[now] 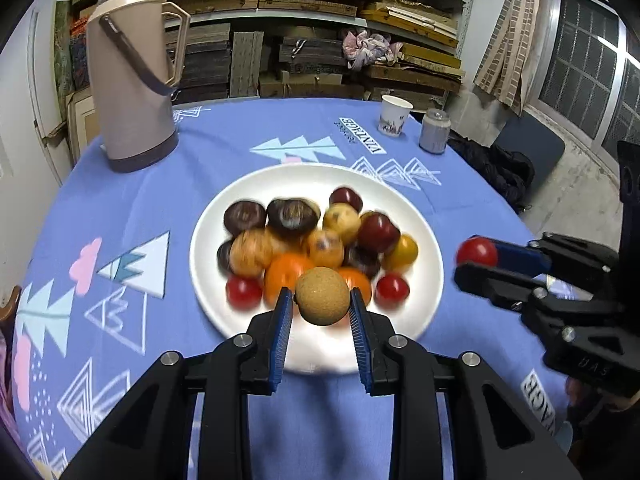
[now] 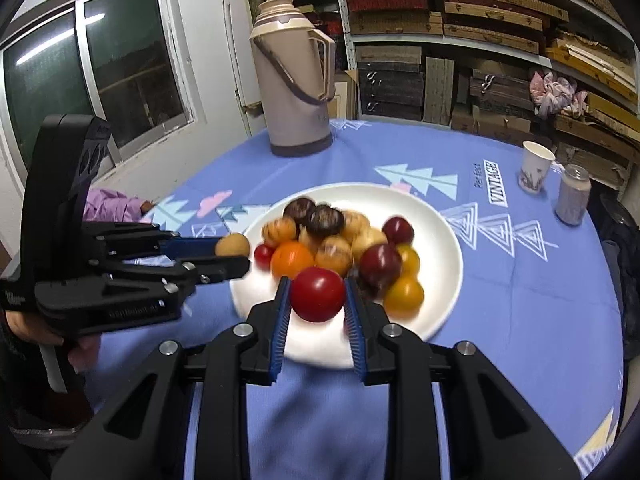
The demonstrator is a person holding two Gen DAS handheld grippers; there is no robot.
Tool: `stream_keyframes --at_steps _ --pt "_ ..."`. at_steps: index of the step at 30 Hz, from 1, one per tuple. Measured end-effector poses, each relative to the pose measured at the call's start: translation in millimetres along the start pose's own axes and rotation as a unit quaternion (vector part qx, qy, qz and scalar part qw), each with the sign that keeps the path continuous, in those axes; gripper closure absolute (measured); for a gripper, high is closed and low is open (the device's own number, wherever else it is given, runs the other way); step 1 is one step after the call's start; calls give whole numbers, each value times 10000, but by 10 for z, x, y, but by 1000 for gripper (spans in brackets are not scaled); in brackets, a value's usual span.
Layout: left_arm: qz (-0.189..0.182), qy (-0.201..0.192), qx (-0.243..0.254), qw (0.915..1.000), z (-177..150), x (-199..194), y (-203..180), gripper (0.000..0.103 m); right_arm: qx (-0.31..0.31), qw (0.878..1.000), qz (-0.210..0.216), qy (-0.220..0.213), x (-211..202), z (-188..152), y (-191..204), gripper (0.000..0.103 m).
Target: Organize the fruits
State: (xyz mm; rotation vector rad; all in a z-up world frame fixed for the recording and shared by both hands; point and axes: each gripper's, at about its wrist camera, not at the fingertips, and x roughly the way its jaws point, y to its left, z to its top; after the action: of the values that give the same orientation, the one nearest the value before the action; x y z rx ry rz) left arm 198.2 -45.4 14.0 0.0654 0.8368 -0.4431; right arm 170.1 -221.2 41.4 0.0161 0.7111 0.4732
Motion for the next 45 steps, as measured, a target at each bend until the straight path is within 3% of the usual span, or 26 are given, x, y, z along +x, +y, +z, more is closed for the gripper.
stream_keyframes --at_steps 6,13,15,17,25,27,29,41,45 --pt "174 86 -75 9998 289 311 80 74 146 9998 40 91 436 273 -128 77" --pt "239 167 -113 9995 390 476 172 74 255 9995 37 206 784 404 -243 75" --pt "456 245 -229 9984 412 528 223 63 300 9993 -16 214 811 416 -283 65" --pt "590 279 -460 9968 406 537 315 30 323 9993 -76 190 788 391 -326 58" --pt "642 349 -638 9953 309 437 380 23 398 9990 -112 173 585 158 -356 42" --pt "620 344 -684 9951 267 393 371 23 399 9989 -184 156 516 106 -337 29" --pt "670 320 -713 9947 214 343 358 15 404 9988 -238 119 447 63 -311 6" --pt "748 226 -720 9943 -79 3 251 6 468 9977 -426 222 138 -223 -129 5" --pt "586 182 -812 9948 -172 -116 243 4 393 9979 -463 244 55 -306 -31 5"
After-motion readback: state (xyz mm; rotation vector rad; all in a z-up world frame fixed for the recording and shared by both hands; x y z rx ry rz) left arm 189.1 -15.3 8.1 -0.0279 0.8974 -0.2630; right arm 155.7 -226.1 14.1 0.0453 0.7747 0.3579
